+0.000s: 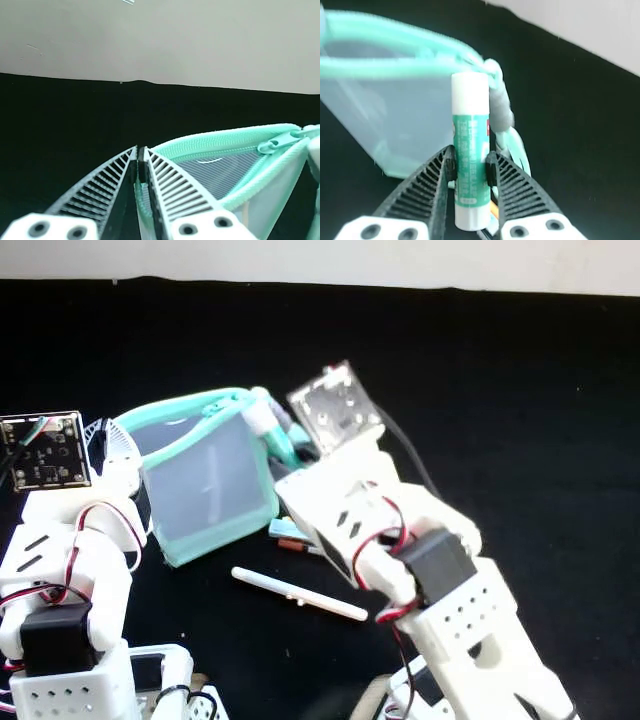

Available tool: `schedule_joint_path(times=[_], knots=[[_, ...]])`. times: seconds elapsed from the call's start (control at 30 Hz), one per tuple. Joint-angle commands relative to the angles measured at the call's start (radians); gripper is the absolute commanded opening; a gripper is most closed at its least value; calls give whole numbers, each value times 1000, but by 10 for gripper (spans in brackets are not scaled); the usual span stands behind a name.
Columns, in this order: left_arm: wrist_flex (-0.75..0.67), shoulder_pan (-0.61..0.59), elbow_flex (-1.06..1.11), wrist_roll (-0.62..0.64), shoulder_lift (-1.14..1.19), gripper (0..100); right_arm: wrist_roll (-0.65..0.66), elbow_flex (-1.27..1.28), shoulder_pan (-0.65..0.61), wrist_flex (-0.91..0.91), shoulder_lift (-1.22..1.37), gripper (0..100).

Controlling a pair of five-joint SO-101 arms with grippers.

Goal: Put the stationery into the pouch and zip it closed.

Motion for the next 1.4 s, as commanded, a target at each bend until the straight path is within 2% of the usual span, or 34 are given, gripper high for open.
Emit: schedule_joint_path(times=[0.0,0.23,0.4,0.6,0.87,1.13,1.37], knots=[[0,-8,33,-2,38,8,-11,-111,-47,-2,27,6],[2,-8,33,-2,38,8,-11,-254,-117,-5,30,6],[46,-8,33,-3,38,8,-20,-275,-128,-125,31,6],[57,-8,31,-3,38,8,-150,-220,-137,-295,33,6],[57,-15,30,-3,38,8,-287,-50,-211,-493,36,6],[57,-15,30,-3,38,8,-298,87,-211,-700,137,6],[57,-15,28,-3,39,8,-299,87,-213,-736,232,6]])
